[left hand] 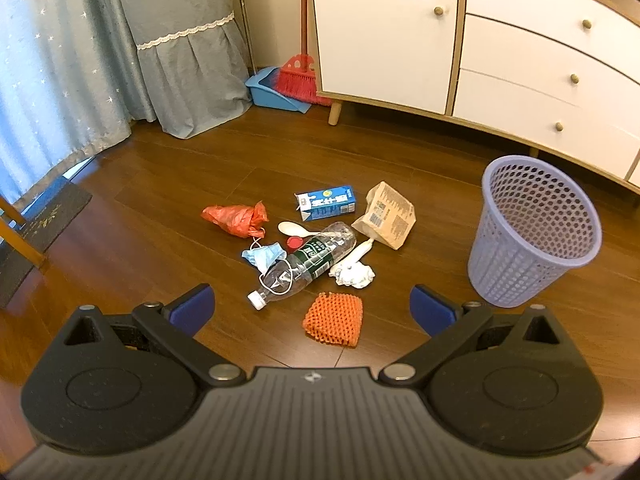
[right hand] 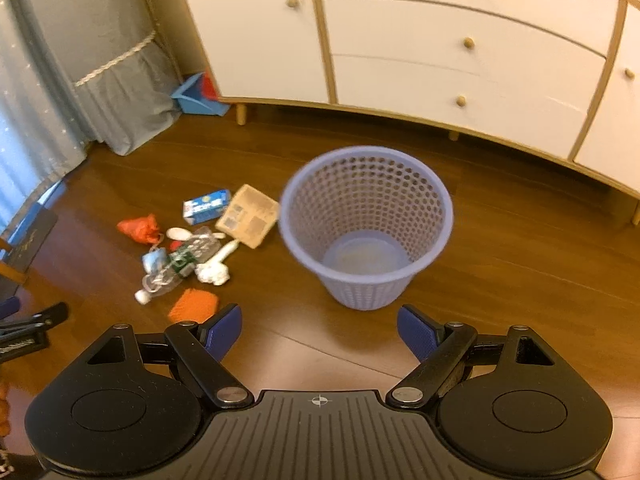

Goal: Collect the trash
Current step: 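Grasp the lavender wastebasket rim with the right gripper and lift it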

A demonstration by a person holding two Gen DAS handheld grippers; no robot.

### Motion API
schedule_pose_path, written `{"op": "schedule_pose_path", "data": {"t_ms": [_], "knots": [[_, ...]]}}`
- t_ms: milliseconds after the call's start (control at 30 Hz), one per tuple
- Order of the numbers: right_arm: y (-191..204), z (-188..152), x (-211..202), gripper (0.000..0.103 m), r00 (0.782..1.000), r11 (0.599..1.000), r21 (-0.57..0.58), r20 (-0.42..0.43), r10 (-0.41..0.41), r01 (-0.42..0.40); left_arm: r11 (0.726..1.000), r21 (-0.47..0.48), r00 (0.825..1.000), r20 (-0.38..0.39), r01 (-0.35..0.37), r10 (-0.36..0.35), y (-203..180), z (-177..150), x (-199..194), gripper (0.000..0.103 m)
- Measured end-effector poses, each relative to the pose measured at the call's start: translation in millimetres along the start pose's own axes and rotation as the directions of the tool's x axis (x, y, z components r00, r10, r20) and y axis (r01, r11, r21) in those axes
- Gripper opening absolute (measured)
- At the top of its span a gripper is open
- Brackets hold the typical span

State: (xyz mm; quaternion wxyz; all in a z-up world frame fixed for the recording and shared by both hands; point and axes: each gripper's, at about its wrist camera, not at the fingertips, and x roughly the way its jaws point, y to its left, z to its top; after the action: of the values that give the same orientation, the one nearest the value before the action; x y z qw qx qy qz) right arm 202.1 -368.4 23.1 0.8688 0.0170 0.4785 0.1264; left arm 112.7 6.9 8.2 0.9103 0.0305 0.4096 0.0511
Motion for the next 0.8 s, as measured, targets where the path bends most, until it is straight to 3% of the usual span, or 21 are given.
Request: {"op": "schedule_pose_path", "data": {"t_ms": [200, 400, 567, 633, 800], "knots": [[-44, -3, 40, 0.083, 0.999, 0.99, 0.134, -0.021, 0.041, -0.038, 1.0, 0.004, 0.999, -0.037, -0.019, 0.019, -1, -4, 35, 0.102], [-87, -13, 73, 0.074, 0.995, 0.951, 0.292, 0.019, 0.095, -0.096, 1.0, -0.004, 0.996, -0.081, -0.029, 0.029, 5, -9, 77, 0.102], [-106, -28, 110, 0.066, 0.985, 0.87, 0.468, 0.011, 0.169, -0.155, 1.0, -0.007, 0.994, -0.101, -0.031, 0.03, 3, -8, 112, 0.102], [-108, -31, 122, 0.059, 0.984, 0.829, 0.534, 0.032, 0.175, -0.165, 1.0, -0.007, 0.994, -0.109, -0.03, 0.029, 2, -7, 126, 0.102], [-104, -38, 146, 0.054, 0.981, 0.69, 0.698, 0.124, 0.149, -0.193, 0.999, -0.001, 0.991, -0.132, -0.038, 0.037, -1, -5, 154, 0.102]]}}
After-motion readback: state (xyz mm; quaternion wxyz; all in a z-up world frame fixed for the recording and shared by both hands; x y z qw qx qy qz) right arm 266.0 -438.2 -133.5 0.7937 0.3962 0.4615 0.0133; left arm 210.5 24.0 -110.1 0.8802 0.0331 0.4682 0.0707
